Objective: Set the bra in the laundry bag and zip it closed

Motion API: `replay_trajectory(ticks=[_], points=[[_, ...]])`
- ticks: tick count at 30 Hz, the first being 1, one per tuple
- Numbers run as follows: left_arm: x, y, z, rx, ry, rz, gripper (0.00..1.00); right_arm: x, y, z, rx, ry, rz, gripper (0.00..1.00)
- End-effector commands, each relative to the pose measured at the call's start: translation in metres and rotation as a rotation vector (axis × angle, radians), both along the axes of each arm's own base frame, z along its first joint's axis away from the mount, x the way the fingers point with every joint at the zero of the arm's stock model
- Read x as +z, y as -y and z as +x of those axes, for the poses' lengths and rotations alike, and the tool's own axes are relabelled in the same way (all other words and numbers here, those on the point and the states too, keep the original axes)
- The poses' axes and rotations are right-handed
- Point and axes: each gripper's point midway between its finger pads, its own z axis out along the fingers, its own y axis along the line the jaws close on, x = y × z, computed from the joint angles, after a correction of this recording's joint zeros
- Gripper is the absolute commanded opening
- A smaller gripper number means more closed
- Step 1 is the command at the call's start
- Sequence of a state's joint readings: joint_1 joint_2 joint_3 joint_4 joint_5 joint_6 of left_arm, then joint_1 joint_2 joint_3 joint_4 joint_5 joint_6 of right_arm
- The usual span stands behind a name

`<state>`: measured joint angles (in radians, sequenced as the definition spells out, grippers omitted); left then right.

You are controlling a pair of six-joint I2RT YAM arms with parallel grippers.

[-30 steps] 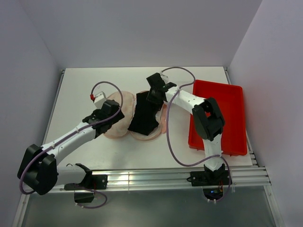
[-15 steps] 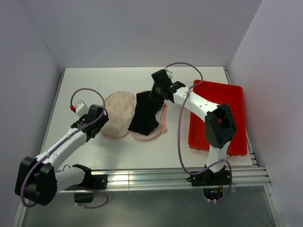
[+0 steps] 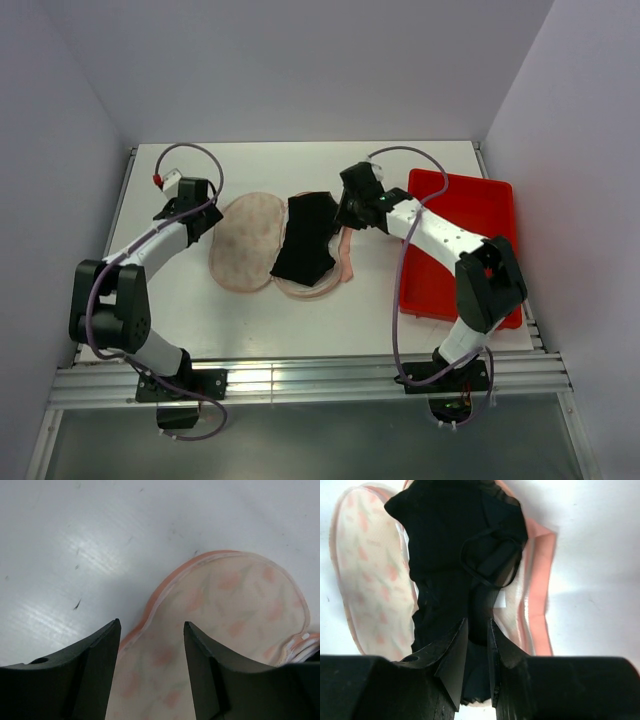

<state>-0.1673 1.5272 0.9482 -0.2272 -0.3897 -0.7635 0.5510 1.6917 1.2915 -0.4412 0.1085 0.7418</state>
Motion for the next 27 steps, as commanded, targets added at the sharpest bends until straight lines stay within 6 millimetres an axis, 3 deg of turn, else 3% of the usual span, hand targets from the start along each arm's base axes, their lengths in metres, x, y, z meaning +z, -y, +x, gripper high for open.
replay_trajectory(ticks=[1, 6, 15, 19, 27], points=[[0.007, 0.015, 0.027, -0.152, 0.024, 0.007, 0.59, 0.034, 0.007, 0.005, -0.003, 0.103, 0.058, 0.30], [-0.015, 0.022, 0.034, -0.223, -0.050, 0.000, 0.55, 0.030, 0.021, -0.001, -0.015, 0.102, 0.071, 0.30], [-0.042, 0.014, 0.014, -0.168, -0.157, 0.000, 0.54, 0.025, 0.045, -0.006, -0.052, 0.108, 0.080, 0.30], [-0.056, 0.016, 0.010, -0.168, -0.195, -0.009, 0.48, 0.015, 0.049, -0.009, -0.061, 0.091, 0.084, 0.30], [-0.067, 0.008, 0.001, -0.117, -0.219, 0.007, 0.39, 0.003, 0.053, -0.007, -0.070, 0.072, 0.082, 0.30]])
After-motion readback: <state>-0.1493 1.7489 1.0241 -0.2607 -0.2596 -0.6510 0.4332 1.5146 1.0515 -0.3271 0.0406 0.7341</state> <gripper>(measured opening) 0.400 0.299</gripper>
